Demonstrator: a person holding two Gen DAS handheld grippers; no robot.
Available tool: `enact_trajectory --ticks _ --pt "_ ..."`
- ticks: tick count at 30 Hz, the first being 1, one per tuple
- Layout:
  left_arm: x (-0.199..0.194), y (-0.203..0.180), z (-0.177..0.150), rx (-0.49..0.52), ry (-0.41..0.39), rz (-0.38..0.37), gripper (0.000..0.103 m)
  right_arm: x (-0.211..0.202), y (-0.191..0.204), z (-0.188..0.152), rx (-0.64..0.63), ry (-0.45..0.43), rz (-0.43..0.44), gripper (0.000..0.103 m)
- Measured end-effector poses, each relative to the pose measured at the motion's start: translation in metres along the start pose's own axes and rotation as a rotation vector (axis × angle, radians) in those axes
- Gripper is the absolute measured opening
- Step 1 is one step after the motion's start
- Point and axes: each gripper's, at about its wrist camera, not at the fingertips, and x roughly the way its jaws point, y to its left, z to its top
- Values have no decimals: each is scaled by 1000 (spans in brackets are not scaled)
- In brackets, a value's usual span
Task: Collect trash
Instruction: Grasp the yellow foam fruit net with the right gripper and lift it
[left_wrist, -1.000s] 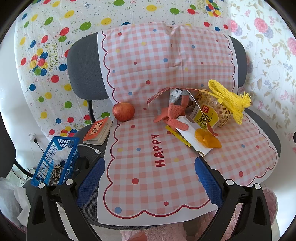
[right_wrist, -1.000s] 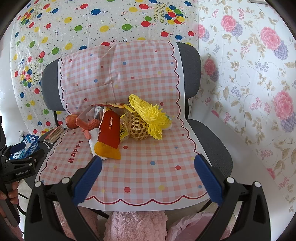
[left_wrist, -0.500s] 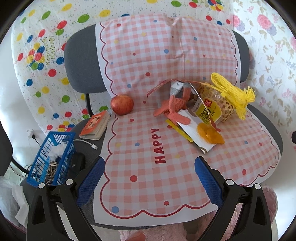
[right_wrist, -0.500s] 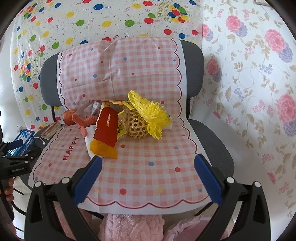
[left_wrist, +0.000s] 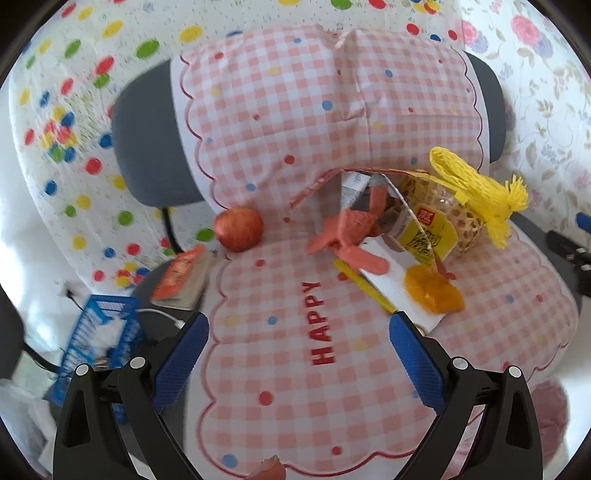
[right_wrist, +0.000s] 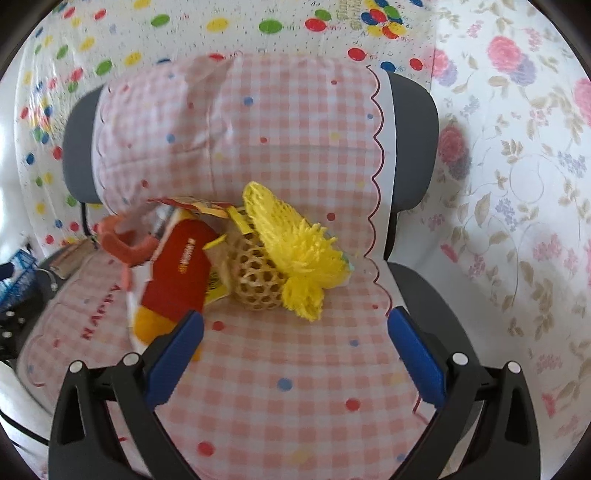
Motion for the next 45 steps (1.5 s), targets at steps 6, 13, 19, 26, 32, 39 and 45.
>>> enact_trajectory --ticks 6,13,19,26,32,39,45 --pt "22 -10 18 -36 40 -43 97 42 -9 2 -48 45 31 97" --pt "47 -31 38 0 39 -17 96 83 -19 18 -129 46 29 89" --pt "65 -41 50 -10 47 -71 95 111 -12 32 -181 41 24 83" --pt "72 -50 57 -20 54 -74 95 131 -2 42 -233 24 -38 61" --pt "61 -50 54 -13 39 -79 95 122 -17 45 -174 19 -40 26" --pt "47 -40 34 -12 22 -97 95 38 -76 37 107 -63 49 25" --pt "47 -35 20 -37 58 -97 95 -23 -79 -6 196 -98 77 25"
